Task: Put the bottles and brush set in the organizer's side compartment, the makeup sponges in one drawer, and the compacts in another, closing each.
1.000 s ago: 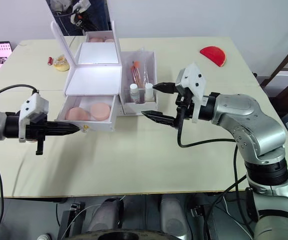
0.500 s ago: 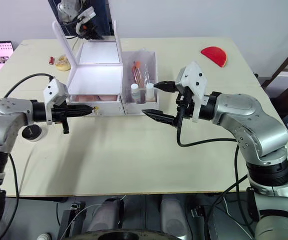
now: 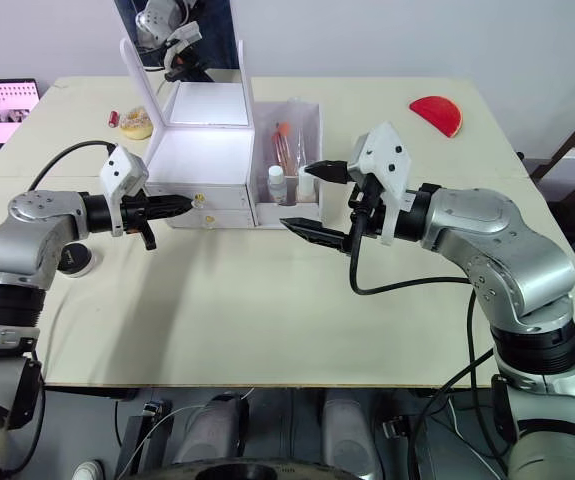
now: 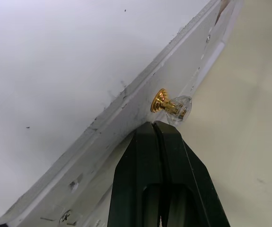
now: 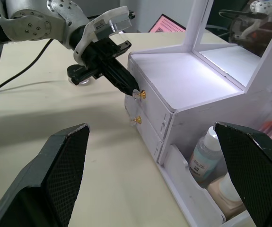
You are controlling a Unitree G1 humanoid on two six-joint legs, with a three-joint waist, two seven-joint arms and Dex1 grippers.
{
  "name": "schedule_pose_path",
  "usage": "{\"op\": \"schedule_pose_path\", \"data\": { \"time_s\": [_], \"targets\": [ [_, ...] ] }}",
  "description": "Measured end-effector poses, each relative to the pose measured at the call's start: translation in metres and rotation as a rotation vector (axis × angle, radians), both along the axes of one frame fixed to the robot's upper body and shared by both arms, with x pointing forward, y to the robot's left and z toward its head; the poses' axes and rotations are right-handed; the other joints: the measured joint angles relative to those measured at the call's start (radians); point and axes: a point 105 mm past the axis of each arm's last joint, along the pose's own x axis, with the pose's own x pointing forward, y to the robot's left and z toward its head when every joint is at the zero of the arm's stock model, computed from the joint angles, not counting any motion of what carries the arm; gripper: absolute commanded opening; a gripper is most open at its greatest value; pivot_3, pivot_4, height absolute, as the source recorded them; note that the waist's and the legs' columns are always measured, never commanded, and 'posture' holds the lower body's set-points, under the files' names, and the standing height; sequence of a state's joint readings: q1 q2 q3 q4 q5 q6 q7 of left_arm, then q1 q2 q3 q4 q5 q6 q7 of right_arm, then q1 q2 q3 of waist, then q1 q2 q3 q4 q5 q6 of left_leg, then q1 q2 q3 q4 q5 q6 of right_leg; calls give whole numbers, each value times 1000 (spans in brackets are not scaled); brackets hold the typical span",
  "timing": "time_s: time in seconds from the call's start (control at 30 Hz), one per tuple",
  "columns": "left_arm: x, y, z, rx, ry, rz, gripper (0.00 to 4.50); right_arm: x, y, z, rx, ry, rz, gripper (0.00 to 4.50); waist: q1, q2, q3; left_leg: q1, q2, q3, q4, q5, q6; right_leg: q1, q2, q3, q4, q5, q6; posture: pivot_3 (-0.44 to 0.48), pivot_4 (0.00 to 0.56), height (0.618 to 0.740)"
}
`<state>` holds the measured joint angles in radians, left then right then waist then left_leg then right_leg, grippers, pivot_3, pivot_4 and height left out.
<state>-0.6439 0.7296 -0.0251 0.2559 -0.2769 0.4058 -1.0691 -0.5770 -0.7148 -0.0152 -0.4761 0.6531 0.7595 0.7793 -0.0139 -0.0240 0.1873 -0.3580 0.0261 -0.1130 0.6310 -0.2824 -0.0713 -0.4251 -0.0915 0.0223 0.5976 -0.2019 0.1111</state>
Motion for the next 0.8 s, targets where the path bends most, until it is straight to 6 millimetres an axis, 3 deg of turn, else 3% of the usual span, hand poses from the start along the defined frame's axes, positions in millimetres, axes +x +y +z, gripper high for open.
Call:
{"op": "schedule_pose_path", "data": {
  "time_s": [0.57,0.77,0.8],
  "targets": [
    [-7,3,4,-17,12,15,23,-3,1,-5,1,38,24,4500,-3,0,0,0,0,0,-1,0,0,0,0,0,-1,0,0,0,150,739],
    [-35,27,7,-57,63,62,23,-6,-31,-14,-31,127,-46,4500,-5,0,0,0,0,0,-2,0,0,0,0,0,-1,-1,2,0,150,739],
    [-47,35,10,-77,71,69,267,-7,-46,-17,-43,136,-88,4500,-5,0,0,-1,0,0,-2,0,0,0,0,0,-2,-2,2,0,150,739]
  ]
}}
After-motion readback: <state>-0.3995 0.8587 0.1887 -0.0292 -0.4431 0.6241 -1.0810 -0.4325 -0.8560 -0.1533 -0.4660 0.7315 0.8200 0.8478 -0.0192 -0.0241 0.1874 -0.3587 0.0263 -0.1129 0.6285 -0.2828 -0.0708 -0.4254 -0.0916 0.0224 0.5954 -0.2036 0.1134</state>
